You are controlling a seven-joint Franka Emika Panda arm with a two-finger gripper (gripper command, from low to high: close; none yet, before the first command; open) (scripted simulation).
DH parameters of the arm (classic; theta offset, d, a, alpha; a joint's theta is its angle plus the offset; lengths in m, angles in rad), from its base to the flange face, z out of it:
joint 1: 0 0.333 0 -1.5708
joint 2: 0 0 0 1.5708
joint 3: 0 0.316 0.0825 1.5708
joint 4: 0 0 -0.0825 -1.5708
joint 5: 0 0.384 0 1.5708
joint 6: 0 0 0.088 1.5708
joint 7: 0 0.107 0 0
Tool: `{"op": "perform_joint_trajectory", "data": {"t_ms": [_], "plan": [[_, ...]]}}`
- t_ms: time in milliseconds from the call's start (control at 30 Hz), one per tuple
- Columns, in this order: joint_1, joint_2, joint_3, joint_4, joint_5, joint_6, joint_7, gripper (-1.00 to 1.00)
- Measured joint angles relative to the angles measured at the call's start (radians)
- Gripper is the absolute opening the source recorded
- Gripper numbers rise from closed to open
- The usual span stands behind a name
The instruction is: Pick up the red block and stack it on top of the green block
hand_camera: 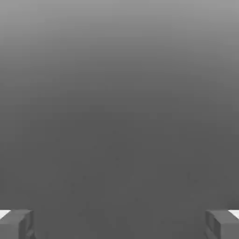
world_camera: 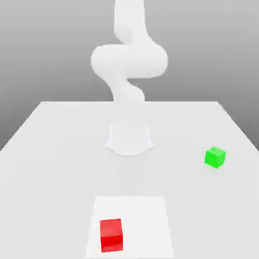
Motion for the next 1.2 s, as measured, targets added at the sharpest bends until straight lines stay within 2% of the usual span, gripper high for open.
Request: {"op": "perform_joint_trajectory", "data": {"t_ms": [500,767,933,967,1200], "plan": [[0.04,0.551,-0.085,-0.128,0.058,0.226,-0.174,0.0],[0.023,0.838,-0.095,-0.197,0.049,0.346,-0.237,0.0],[0.0,1.018,-0.07,-0.186,0.075,0.479,-0.268,0.0],[-0.007,1.053,-0.061,-0.181,0.084,0.508,-0.275,-1.0],[-0.009,1.062,-0.058,-0.18,0.085,0.514,-0.276,-1.0]]}}
